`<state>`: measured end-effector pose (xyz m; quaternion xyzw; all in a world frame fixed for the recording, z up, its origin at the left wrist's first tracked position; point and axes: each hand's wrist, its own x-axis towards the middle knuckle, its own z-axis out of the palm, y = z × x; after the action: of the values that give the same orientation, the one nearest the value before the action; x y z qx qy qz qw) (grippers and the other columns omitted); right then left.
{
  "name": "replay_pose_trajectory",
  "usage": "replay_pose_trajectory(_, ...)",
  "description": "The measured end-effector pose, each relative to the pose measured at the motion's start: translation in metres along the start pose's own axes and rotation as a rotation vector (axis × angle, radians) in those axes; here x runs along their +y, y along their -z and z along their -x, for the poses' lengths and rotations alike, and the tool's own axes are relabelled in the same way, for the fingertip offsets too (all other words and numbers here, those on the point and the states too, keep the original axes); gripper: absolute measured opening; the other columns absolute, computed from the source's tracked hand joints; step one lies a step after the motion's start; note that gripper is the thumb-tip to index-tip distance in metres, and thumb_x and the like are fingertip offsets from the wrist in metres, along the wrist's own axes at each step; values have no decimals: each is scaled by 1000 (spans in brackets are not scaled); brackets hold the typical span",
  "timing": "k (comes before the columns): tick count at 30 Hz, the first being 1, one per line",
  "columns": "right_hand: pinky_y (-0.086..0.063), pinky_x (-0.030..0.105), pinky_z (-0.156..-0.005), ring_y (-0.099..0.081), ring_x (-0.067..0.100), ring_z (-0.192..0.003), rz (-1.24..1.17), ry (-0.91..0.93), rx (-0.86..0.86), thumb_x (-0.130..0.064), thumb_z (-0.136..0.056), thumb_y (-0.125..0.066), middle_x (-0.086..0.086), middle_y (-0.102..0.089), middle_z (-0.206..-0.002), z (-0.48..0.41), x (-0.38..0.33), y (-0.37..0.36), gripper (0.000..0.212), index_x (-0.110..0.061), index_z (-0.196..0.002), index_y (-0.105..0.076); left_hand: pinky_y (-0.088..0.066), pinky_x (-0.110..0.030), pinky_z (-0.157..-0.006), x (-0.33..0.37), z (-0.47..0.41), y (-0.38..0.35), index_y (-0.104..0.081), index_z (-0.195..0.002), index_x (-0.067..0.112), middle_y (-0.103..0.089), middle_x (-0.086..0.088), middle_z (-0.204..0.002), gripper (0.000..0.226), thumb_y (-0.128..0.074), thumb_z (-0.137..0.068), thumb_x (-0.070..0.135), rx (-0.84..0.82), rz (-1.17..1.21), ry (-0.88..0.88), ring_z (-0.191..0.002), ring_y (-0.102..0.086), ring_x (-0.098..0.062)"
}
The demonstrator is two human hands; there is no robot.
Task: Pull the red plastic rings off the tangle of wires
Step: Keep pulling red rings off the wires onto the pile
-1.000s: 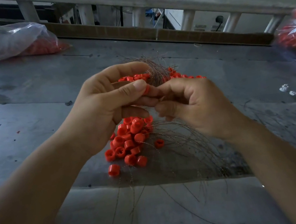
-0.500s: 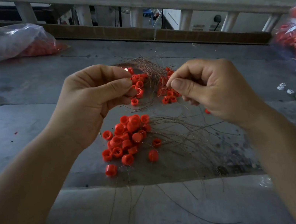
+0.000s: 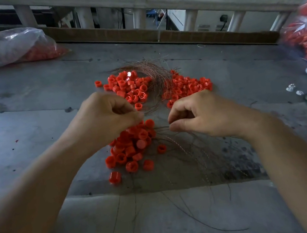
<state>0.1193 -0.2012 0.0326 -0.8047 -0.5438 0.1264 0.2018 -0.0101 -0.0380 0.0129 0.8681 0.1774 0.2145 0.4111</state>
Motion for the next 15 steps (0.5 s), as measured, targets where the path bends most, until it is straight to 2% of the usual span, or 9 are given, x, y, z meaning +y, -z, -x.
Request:
replay_pose_trajectory(3,-44,6,-64,-56,-7,-74,-13,8,55,-42,-76,-62,-15,-61,-73,0,0,3,20,-24,-84,-65,-43,-5,-52,-3,-4,-1,-64,-62,32,-66,11,-64,17,-71,-74,22,84,-36,-19,-61,-59,1)
replay_pose_trajectory(6,-40,2,-62,-53,-10,-73,-16,-2,120,-49,-73,-57,-15,-59,-72,0,0,7,30,-22,-82,-65,-31,-5,-62,-8,-10,-5,-63,-75,34,-56,22,-83,15,-67,-81,21,139,-212,-76,-68,-50,5)
replay_pose_trajectory(9,-36,1,-55,-50,-12,-62,6,-36,232,-47,-76,-60,-16,-55,-66,0,4,12,26,-22,-78,-65,-28,-13,-69,-16,-20,-9,-68,-96,28,-50,14,-98,13,-63,-85,24,168,-310,-74,-86,-45,-3)
replay_pose_trajectory(12,-37,6,-49,-50,-4,-53,15,-88,379,-40,-81,-62,-15,-54,-61,0,9,15,21,-21,-78,-67,-27,-23,-81,-21,-28,-13,-67,-105,27,-47,8,-104,19,-57,-89,25,80,-347,-44,-98,-40,-8)
replay_pose_trajectory(15,-44,15,-56,-55,1,-58,6,-118,470,-35,-83,-62,-16,-55,-61,0,10,18,20,-17,-79,-68,-29,-29,-89,-22,-30,-16,-65,-111,29,-45,10,-101,24,-51,-92,26,-15,-384,-44,-113,-41,-16)
